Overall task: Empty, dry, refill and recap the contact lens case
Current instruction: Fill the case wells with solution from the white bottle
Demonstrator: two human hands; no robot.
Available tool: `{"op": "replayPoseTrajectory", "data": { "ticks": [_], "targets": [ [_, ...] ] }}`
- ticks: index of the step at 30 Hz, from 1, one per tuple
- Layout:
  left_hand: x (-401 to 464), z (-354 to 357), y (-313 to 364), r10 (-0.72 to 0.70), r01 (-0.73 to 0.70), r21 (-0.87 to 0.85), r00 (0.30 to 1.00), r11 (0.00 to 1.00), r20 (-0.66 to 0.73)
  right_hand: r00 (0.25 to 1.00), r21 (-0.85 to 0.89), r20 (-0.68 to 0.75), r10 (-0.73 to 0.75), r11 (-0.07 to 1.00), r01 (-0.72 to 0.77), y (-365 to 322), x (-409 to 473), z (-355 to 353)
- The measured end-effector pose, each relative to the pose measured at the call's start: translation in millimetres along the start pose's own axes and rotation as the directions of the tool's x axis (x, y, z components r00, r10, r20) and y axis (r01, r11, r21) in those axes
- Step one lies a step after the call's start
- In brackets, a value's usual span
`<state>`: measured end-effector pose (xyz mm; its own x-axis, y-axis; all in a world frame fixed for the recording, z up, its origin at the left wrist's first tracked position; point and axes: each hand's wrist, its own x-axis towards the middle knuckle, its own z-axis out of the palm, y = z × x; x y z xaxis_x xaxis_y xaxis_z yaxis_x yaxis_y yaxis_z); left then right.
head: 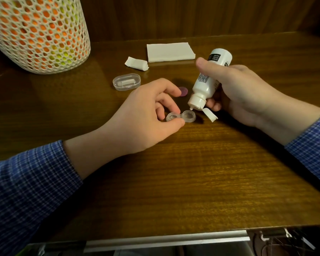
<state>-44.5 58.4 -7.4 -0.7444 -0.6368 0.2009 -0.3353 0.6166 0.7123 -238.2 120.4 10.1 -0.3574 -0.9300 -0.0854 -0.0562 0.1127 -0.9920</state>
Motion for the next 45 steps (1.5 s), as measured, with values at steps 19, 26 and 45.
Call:
{"op": "replayPoseTrajectory", "data": {
  "ticks": [19,26,45],
  "targets": [
    [0,1,-1,0.028,-0.028,0.009,1.0,1.0,-0.008,1.0,-0.008,0.019,-0.017,1.0,0.017,0,0,0],
    [-2,1,0,0.023,-0.023,0.025,1.0,0.999,0.0,0.998,0.078,-0.027,0.056,0.995,-0.054,-1,5,-4],
    [-19,3,6,-0.008,0.017,0.13,0.998,0.991,-0.068,0.991,0.239,-0.037,0.132,0.964,-0.12,-1,5,-17]
  ]
}}
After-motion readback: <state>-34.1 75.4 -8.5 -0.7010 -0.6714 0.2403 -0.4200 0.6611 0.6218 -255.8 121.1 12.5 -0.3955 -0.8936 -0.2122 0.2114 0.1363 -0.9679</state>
